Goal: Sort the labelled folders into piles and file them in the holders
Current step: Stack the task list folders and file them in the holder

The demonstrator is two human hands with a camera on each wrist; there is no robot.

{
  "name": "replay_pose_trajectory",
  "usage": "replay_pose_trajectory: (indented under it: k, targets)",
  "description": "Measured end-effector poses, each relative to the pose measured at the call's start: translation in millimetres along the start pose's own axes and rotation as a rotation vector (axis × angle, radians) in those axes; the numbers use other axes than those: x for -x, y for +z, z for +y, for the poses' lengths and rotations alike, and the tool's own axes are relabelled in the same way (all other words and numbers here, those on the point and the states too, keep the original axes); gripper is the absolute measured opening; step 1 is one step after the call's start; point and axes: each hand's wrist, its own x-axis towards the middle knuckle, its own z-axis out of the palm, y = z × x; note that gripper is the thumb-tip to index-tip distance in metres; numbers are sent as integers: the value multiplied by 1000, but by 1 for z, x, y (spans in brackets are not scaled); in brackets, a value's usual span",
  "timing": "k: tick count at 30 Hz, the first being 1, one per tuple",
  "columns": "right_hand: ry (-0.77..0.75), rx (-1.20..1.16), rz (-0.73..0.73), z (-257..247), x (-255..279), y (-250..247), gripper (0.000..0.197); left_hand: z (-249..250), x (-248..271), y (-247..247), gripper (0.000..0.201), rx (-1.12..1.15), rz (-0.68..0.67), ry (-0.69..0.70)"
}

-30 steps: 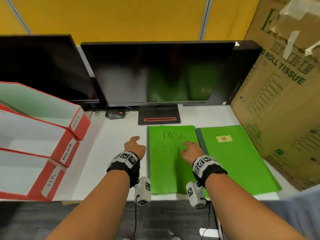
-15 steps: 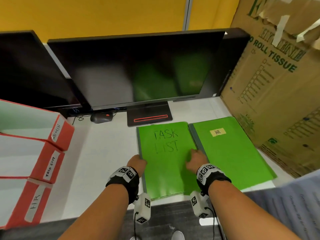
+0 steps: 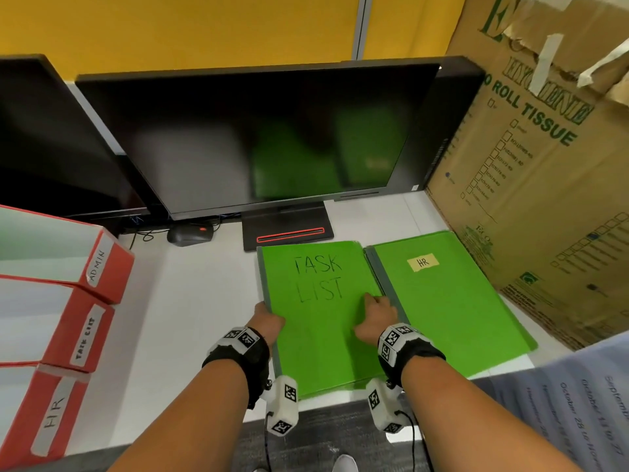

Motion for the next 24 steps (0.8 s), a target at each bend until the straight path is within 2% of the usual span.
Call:
replay_pose_trajectory:
  k: [4,8,12,13,15,17,19,21,24]
  targets:
    - [-39,-16,-18,-4,4,4,80,17,38,-13,56,-37,51,58]
    - [-31,-181,46,-8,4,-4,88,43,85,-37,44,-133,162,166]
    - [-126,-708,55,-27,6,-22,99,59,115,-62,43,-67,252,316]
    - [-165,-826,73,-35,9,-30,96,64,119,-68,43,-43,269,351]
    - [-256,-973,145,-50,18,-47,79,72,122,-81,46,25,290,422]
    - [-364,-1001,208,-65,28,-65,53,78,122,-95,55,99,302,476]
    - [-450,-1016,226,-75,37,-75,40,80,122,-105,60,194,290,506]
    - [-489,-1015,213,-80,42,-74,37,83,126,-109,62,291,278,520]
    - [-485,-953,109,-81,45,-57,46,73,128,-110,65,286,263,486]
